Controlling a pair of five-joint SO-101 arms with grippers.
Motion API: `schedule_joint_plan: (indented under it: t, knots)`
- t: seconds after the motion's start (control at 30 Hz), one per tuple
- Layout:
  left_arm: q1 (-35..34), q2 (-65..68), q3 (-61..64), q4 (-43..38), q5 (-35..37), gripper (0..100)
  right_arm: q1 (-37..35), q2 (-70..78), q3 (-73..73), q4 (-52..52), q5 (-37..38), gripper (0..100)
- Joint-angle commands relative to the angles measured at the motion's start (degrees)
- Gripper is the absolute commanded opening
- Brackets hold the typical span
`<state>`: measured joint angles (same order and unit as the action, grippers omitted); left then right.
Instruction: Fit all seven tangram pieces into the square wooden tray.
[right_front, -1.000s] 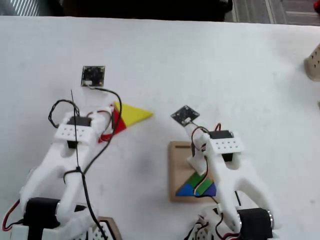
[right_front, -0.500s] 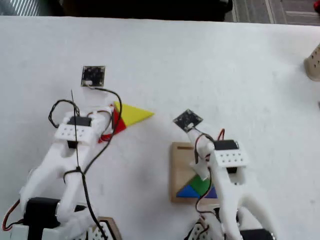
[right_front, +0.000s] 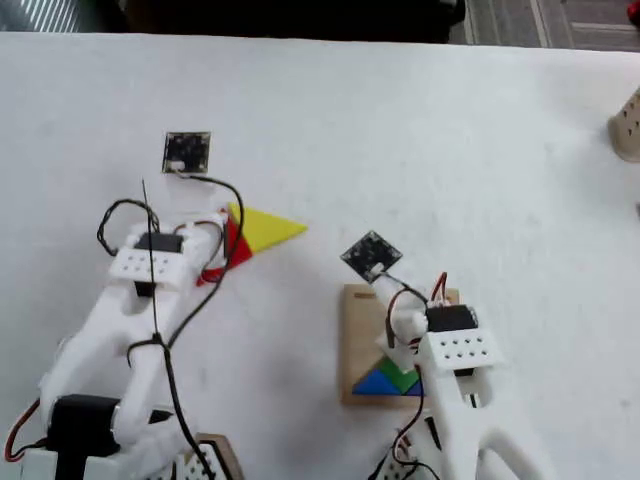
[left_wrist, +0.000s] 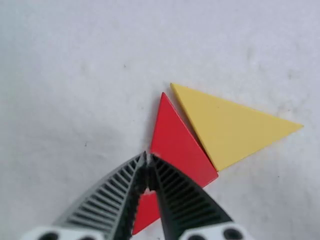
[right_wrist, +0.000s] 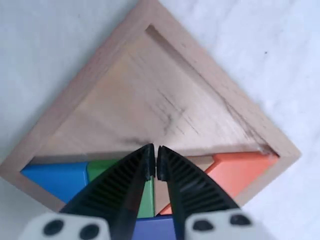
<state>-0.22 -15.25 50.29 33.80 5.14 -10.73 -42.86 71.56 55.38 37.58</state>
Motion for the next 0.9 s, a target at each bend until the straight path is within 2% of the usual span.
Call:
schedule_joint_plan:
  t: [0.0,0.23,0.37,0.5,0.6,0.7,0.87]
  knots:
    - [0.1,-0.2,-3.4,-1.1,0.4,3,-0.4,-0.7,-0.1,-0.5,-0.6,1.8]
    - [-1.5,-0.3,-3.8,-1.2,0.7,3,-0.4,-0.7,-0.4,-0.5,-0.6,1.8]
    - [-1.2,-0.2,-3.8,-0.3,1.0,14,0.6,-0.7,-0.4,-0.5,-0.6,1.8]
    - [-0.7,-0.1,-7.5,9.9,-0.9,28,2.2,-0.7,-0.4,-0.7,-0.6,1.8]
    - [-0.5,1.4,-11.3,15.0,-6.8,28,2.2,-0.7,-0.4,-0.7,-0.6,1.8]
    - [-0.6,7.2,-15.5,16.3,-7.4,29,2.2,-0.7,-0.4,-0.7,-0.6,1.8]
    - [-0.5,19.6,-27.3,25.6,-11.8,32,2.2,-0.7,-0.4,-0.7,-0.6,1.8]
